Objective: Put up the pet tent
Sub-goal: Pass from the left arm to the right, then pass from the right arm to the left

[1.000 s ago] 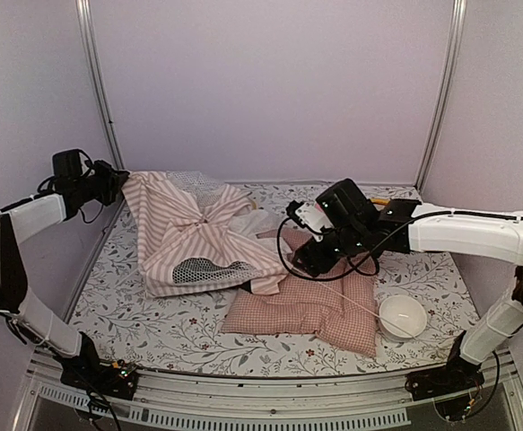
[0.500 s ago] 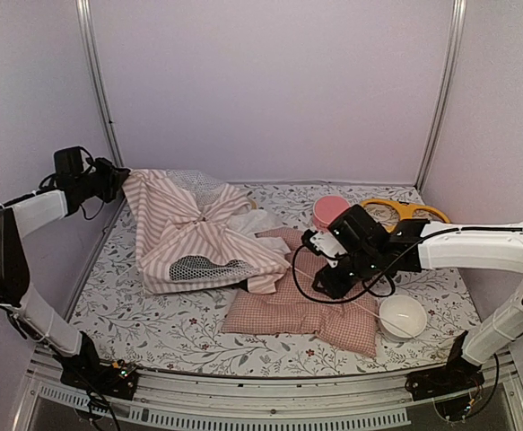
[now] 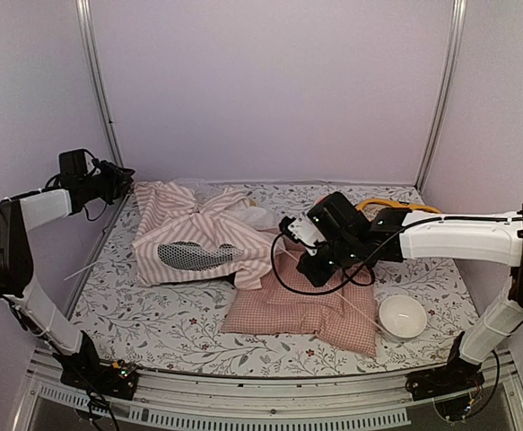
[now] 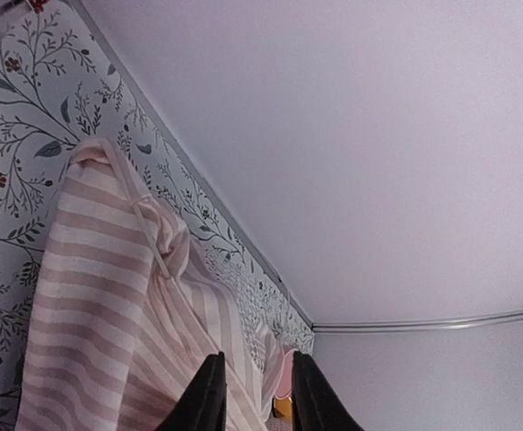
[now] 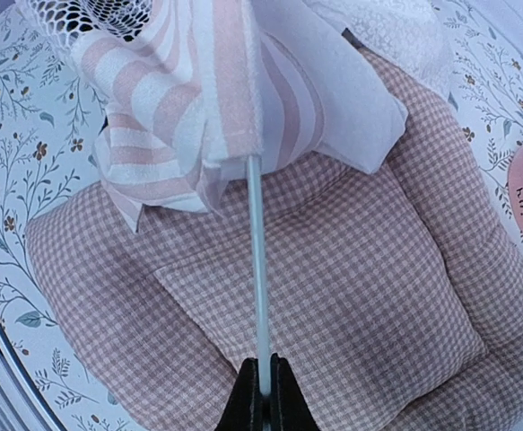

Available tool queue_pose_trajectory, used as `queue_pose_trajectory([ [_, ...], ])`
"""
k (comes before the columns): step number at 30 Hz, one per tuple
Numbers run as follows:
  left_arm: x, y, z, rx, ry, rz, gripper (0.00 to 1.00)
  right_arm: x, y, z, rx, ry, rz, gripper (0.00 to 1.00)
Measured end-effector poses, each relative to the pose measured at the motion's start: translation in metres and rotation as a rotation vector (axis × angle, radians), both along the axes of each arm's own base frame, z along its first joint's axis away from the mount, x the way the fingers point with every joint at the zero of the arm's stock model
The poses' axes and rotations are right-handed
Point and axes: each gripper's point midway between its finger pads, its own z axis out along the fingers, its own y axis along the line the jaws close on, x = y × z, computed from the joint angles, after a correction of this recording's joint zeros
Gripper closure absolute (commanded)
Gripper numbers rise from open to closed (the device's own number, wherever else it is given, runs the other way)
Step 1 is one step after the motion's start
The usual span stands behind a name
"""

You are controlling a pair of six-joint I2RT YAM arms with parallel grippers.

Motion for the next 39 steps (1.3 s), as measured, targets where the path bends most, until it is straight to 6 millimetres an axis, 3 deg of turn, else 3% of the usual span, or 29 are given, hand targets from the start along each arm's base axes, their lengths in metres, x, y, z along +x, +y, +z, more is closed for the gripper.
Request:
queue_pose_trajectory([
  [3, 0.005, -0.004, -0.003, 0.015, 0.002, -0.031, 0.57, 0.006, 0.005, 0.01, 0.023, -0.03, -0.009, 1.0],
  [7, 0.011, -0.005, 0.0, 0.054, -0.008, -0.057, 0.49, 0.007, 0.005, 0.005, 0.014, -0.023, -0.021, 1.0],
  [13, 0.019, -0.017, 0.03, 0.146, -0.084, -0.112, 0.44, 0.014, 0.013, 0.001, 0.007, -0.022, -0.033, 1.0],
  [16, 0.019, -0.036, 0.042, 0.201, -0.12, -0.156, 0.43, 0.019, 0.018, 0.008, 0.019, -0.034, -0.038, 1.0],
  [20, 0.005, -0.073, 0.047, 0.263, -0.132, -0.23, 0.45, 0.024, 0.024, 0.011, 0.027, -0.041, -0.041, 1.0],
  [24, -0.028, -0.125, 0.05, 0.302, -0.16, -0.325, 0.47, 0.028, 0.03, 0.009, 0.024, -0.041, -0.043, 1.0],
  [27, -0.058, -0.164, 0.039, 0.322, -0.158, -0.403, 0.47, 0.031, 0.034, 0.009, 0.025, -0.04, -0.046, 1.0],
  [33, -0.112, -0.229, -0.022, 0.363, -0.076, -0.573, 0.42, 0.036, 0.042, 0.013, 0.041, -0.042, -0.049, 1.0],
  [36, -0.124, -0.249, -0.039, 0.362, -0.052, -0.624, 0.42, 0.037, 0.044, 0.01, 0.039, -0.037, -0.048, 1.0],
  [39, -0.125, -0.262, -0.041, 0.336, -0.058, -0.636, 0.42, 0.037, 0.045, 0.004, 0.029, -0.029, -0.047, 1.0],
])
